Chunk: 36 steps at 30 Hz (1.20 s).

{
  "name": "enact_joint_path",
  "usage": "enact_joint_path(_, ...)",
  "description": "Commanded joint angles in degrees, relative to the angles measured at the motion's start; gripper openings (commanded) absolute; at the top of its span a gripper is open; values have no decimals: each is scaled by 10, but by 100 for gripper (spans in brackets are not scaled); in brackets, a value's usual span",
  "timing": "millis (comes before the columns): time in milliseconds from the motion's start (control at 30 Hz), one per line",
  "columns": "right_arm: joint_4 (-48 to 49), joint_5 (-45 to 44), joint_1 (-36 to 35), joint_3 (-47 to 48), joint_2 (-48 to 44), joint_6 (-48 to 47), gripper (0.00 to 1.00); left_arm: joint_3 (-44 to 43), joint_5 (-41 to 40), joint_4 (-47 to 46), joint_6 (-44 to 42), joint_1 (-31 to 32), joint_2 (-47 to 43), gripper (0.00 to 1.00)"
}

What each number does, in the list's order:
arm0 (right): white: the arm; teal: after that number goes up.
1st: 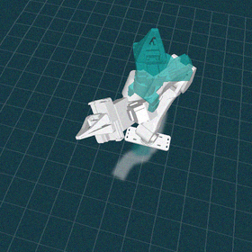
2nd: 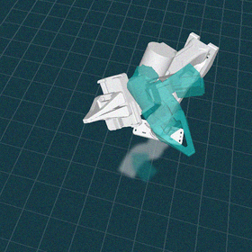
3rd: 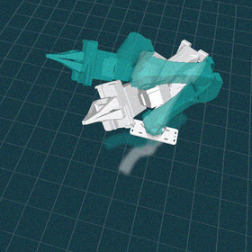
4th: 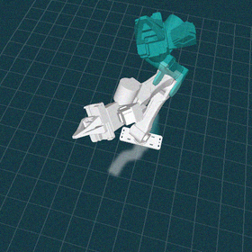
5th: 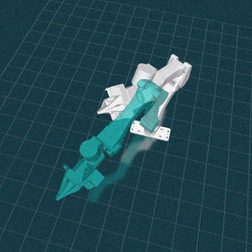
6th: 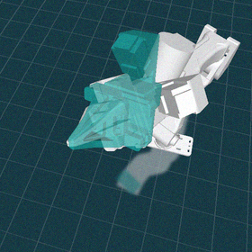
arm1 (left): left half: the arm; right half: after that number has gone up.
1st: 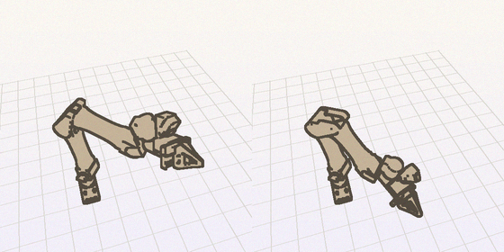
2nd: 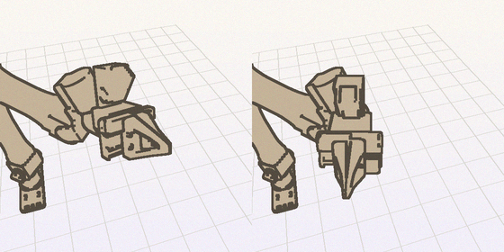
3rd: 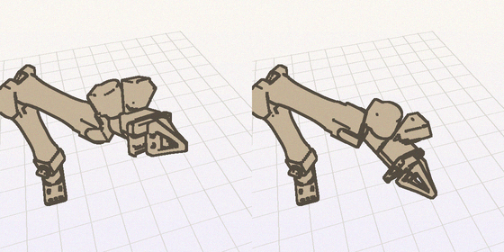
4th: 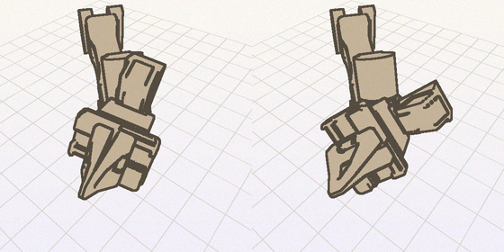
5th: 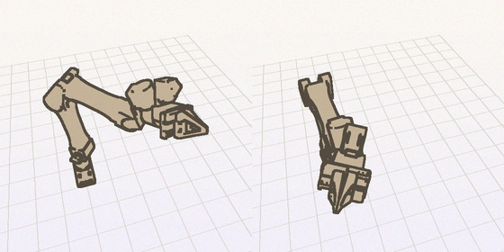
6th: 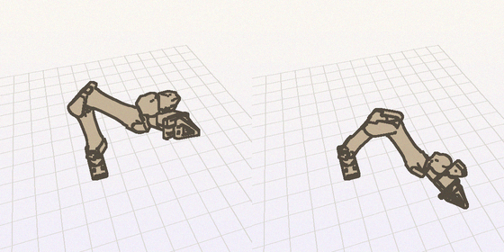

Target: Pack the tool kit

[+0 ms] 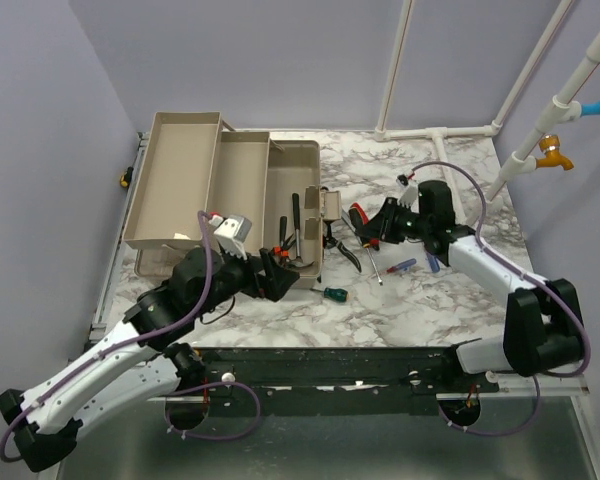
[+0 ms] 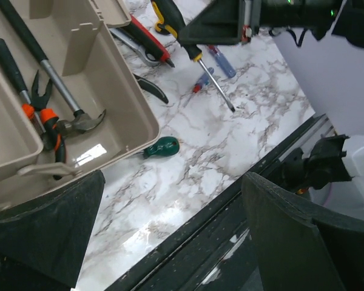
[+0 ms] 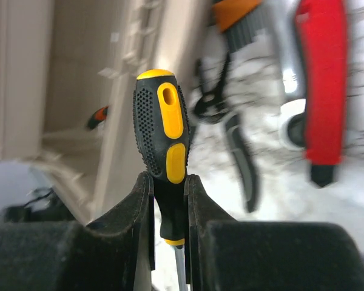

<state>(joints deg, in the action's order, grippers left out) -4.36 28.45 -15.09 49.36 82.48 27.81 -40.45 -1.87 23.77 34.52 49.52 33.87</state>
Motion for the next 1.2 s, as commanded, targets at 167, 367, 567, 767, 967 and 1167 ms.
enact_joint_path(167,176,205,-45,-110,-203,97,1,-10,-14,-233,139,1,118,99)
enact_joint_path(367,182,199,-109,-104,-248,110,1,-18,5,-328,181,2,183,99)
enact_joint_path(567,193,189,-155,-93,-239,115,1,-15,37,-399,218,1,228,89)
enact_joint_path(767,198,182,-167,-87,-219,112,1,-17,58,-434,230,1,241,60)
enact_joint_path(967,207,172,-170,-80,-206,109,1,-9,76,-446,244,1,242,48)
enact_joint_path(1167,210,151,-170,-77,-210,109,1,-5,74,-429,245,1,235,61)
